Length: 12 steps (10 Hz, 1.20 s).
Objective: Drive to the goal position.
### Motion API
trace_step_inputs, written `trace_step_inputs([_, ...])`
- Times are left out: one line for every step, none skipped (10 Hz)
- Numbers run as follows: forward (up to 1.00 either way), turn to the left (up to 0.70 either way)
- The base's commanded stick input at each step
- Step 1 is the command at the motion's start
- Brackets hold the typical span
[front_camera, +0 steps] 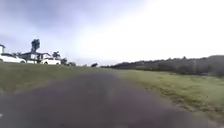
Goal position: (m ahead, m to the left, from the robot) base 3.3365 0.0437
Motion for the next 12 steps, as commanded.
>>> trace_step_inputs([1.00, 0.00])
trace_step_inputs([1.00, 0.00])
trace_step_inputs([1.00, 0.00])
trace_step_inputs([1.00, 0.00])
trace_step_inputs([1.00, 0.00])
trace_step_inputs([1.00, 0.00])
trace_step_inputs([1.00, 0.00])
trace_step_inputs([1.00, 0.00])
trace_step_inputs([1.00, 0.00])
trace_step_inputs([1.00, 0.00])
trace_step_inputs([1.00, 0.00])
trace_step_inputs([1.00, 0.00])
